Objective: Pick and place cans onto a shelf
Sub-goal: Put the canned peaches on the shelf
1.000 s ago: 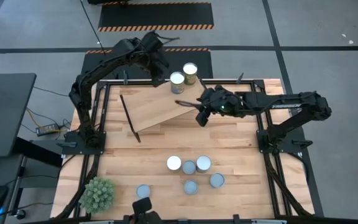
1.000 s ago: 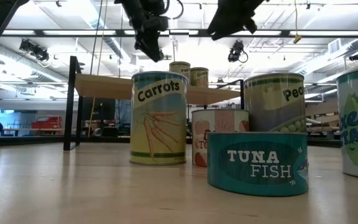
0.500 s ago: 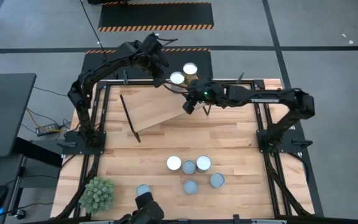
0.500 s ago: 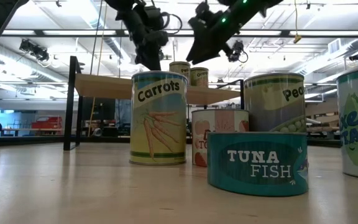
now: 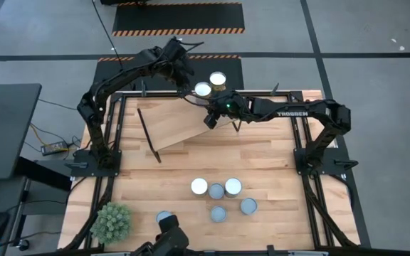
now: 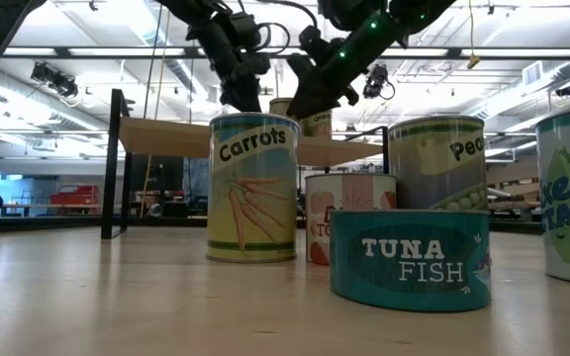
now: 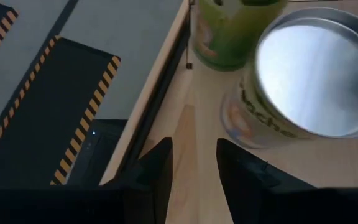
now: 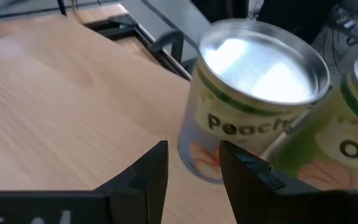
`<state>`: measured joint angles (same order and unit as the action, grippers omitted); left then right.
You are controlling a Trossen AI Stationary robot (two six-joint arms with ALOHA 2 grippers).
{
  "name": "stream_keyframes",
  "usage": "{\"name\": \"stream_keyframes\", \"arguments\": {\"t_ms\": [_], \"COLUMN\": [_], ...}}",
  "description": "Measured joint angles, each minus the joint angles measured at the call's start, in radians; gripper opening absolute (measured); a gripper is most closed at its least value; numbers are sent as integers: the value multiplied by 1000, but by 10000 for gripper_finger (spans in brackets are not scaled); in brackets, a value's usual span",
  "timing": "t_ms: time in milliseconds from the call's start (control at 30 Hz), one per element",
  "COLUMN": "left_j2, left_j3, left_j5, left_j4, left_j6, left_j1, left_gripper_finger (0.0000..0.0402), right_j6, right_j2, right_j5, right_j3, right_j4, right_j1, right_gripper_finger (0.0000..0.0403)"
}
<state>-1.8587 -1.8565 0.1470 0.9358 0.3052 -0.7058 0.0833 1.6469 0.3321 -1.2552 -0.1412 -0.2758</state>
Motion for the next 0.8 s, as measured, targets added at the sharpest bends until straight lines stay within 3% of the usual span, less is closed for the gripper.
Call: {"name": "stream_keyframes", "arguments": {"t_ms": [800], "left_j2": [0], "left_j3": [0], "left_j5": [-12], "left_j4": [-193], "left_j6": [23], "left_j1": [1], "left_gripper_finger": [130], "right_j6": [-28], "right_j2": [7], "right_j5": [-99], "right_j3": [0], "right_j4": [111], "right_j1": [-56], "right_gripper_finger": [151]}}
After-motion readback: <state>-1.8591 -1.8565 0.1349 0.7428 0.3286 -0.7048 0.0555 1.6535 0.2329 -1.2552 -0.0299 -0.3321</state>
